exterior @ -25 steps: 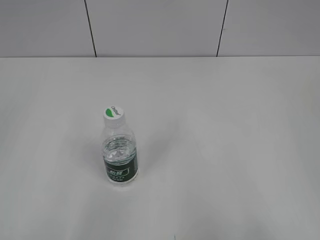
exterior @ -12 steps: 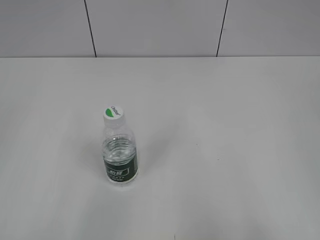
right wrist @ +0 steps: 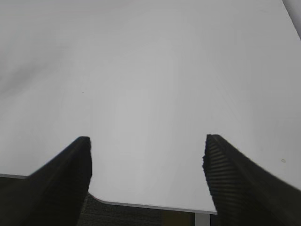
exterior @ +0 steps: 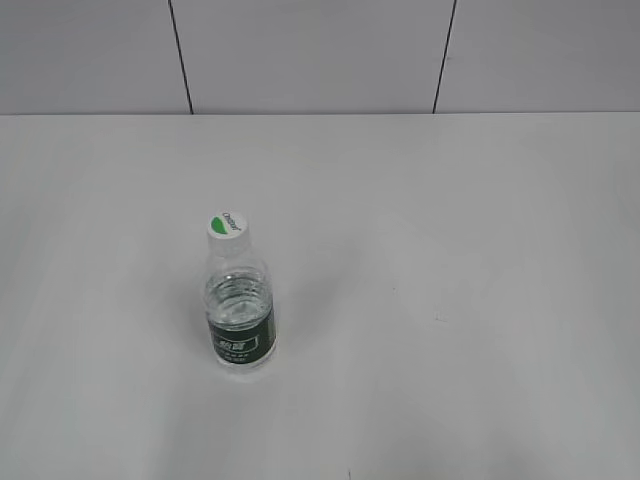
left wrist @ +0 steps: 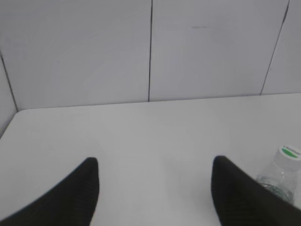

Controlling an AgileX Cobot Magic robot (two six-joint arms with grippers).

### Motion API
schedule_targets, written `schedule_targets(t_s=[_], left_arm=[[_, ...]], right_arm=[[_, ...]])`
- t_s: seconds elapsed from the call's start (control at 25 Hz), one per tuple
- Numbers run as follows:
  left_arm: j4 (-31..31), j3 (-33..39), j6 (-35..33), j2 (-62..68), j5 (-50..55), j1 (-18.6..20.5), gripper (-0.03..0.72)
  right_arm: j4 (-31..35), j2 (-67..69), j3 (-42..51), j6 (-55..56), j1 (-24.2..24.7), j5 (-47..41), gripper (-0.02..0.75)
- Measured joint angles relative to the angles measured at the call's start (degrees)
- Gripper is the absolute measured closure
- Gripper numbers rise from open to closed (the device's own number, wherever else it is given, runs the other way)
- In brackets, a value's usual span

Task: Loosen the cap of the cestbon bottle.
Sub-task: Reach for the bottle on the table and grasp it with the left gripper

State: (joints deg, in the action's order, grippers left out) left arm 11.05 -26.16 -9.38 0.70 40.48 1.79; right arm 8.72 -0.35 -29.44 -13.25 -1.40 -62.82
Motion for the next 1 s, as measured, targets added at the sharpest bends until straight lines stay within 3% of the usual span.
schedule_targets(t_s=[0.16,0.32,0.56,1.0], left_arm=[[7.4,4.9,-6.9,3.9,-10.0,0.0,0.23],[8.3,6.3,-12.6,10.4,-18.6,0.0,0.23],[9.3,10.2,-13.8,23.5,-32.6,0.0,0.232],[9.5,10.7,-13.4,40.0,-51.3,-0.3,0.212]], right_arm=[[0.0,0.0,0.0,0.0,0.0,0.0,0.169],[0.0,0.0,0.0,0.0,0.0,0.0,0.169],[0.0,0.0,0.0,0.0,0.0,0.0,0.169],[0.0,0.0,0.0,0.0,0.0,0.0,0.169]])
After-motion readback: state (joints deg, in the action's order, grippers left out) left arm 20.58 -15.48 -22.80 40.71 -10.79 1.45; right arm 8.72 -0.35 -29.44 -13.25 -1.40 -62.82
